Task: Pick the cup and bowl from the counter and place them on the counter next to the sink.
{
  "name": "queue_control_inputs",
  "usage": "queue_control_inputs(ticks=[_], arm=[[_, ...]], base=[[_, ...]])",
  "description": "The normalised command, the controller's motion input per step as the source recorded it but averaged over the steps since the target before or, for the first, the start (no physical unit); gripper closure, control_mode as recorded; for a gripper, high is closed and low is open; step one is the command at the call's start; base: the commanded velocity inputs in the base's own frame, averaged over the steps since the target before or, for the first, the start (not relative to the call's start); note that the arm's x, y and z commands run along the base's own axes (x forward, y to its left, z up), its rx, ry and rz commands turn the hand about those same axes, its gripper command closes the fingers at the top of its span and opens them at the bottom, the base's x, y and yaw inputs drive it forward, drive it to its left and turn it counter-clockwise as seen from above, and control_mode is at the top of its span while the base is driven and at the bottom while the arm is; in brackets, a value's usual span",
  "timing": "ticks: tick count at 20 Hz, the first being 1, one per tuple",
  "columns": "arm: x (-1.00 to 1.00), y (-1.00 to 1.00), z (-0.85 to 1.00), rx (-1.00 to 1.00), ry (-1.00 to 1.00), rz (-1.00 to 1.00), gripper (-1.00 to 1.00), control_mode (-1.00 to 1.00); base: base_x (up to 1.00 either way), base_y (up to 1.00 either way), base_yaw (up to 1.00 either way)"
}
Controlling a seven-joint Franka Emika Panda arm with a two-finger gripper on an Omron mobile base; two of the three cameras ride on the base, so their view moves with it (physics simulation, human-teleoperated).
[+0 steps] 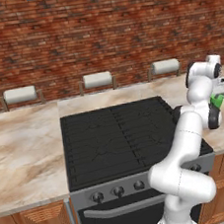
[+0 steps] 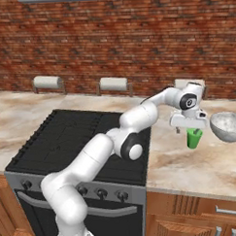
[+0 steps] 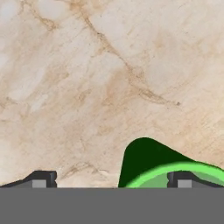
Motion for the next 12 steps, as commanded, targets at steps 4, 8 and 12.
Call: queue_control_inputs(ticks=[4, 8, 12], arm=[[0.05, 0.00, -0.23, 0.00, -0.01, 0.00, -1.00, -1.00], [0.00, 0.00, -0.10, 0.00, 0.00, 0.00, -1.00, -1.00], [0.00, 0.00, 0.00, 0.00, 0.00, 0.00, -1.00, -1.00]], base=[[0.00, 0.00, 0.00], [0.00, 0.00, 0.00], [0.00, 0.00, 0.00]])
